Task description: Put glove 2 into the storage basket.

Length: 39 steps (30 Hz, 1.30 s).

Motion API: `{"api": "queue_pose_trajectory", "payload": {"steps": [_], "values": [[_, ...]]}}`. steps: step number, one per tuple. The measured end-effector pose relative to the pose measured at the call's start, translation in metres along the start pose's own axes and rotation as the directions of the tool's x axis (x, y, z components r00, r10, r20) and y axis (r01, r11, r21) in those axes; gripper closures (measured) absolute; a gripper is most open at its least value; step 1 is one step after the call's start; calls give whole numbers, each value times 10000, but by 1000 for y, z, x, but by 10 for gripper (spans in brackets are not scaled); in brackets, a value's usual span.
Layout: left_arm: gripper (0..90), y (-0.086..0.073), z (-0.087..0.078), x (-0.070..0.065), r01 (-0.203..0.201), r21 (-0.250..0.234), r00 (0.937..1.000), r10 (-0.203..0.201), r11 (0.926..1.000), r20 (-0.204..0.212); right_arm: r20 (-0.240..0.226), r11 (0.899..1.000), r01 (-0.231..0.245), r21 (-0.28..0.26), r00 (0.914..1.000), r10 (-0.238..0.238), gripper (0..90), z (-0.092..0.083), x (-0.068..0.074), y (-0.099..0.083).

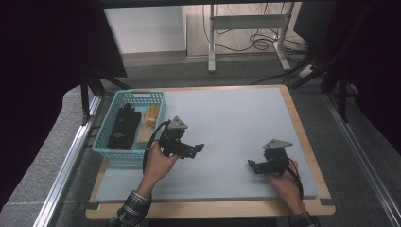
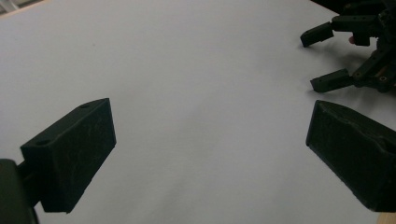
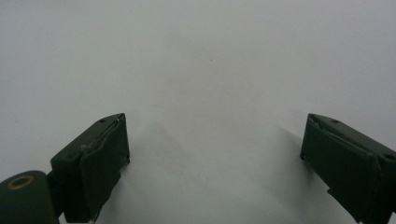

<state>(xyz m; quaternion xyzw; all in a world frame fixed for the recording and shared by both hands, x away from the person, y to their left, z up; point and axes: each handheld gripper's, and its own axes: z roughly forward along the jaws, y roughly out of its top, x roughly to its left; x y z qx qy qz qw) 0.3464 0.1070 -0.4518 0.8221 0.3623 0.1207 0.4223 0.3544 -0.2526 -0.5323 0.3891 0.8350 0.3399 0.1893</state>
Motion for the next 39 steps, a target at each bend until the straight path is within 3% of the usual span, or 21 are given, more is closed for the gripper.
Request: {"api": "queue_pose_trajectory", "payload": {"steps": [5, 24, 39], "values": [[18, -4, 11, -8, -276, 102, 9996, 275, 9996, 40, -2, 10000, -11, 8, 10000, 11, 75, 0, 0, 0], [0, -32, 48, -25, -599, 677, 9979, 582, 9959, 267, -11, 10000, -14, 8, 10000, 14, 75, 0, 0, 0], [0, -57, 76, -30, -803, 1596, 9967, 805, 9839, 51, -18, 10000, -13, 2, 10000, 13, 75, 0, 0, 0]]}}
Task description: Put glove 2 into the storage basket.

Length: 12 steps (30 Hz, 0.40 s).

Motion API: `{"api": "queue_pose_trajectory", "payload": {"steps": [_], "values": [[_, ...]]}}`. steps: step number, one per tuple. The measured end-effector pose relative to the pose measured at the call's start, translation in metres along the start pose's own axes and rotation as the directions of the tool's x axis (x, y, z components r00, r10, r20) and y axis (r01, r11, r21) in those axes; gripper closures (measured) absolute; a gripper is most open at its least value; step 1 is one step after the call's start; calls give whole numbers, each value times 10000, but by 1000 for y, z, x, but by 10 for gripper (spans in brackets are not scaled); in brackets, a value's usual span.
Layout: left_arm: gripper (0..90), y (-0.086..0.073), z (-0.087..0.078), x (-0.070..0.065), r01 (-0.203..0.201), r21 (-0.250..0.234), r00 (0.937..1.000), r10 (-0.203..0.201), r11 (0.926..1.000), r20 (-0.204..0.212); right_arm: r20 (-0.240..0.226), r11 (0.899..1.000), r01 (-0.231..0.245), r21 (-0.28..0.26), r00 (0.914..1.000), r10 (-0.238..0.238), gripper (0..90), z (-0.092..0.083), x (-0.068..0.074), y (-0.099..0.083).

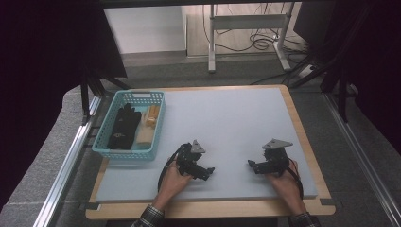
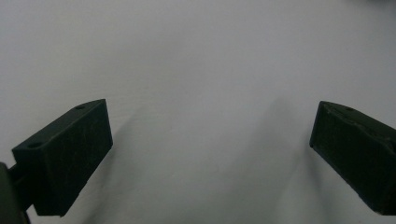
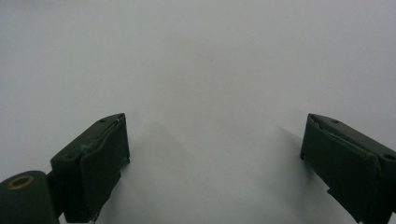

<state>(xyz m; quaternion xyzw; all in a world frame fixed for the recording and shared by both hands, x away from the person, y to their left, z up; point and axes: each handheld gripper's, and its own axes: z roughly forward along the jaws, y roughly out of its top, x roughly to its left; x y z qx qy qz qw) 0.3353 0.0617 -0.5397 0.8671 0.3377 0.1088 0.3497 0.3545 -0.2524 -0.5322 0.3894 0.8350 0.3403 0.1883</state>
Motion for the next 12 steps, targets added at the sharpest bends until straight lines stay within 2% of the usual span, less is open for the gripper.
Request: {"api": "queue_pose_trajectory", "payload": {"steps": [3, 12], "values": [[0, -2, 3, -2, -36, 37, 9999, 37, 10000, -130, -4, 10000, 2, -4, 10000, -2, 75, 0, 0, 0], [0, -3, 3, -2, -34, -56, 9999, 33, 10000, -163, 9, 10000, -11, 0, 10000, 11, 75, 0, 0, 0]]}}
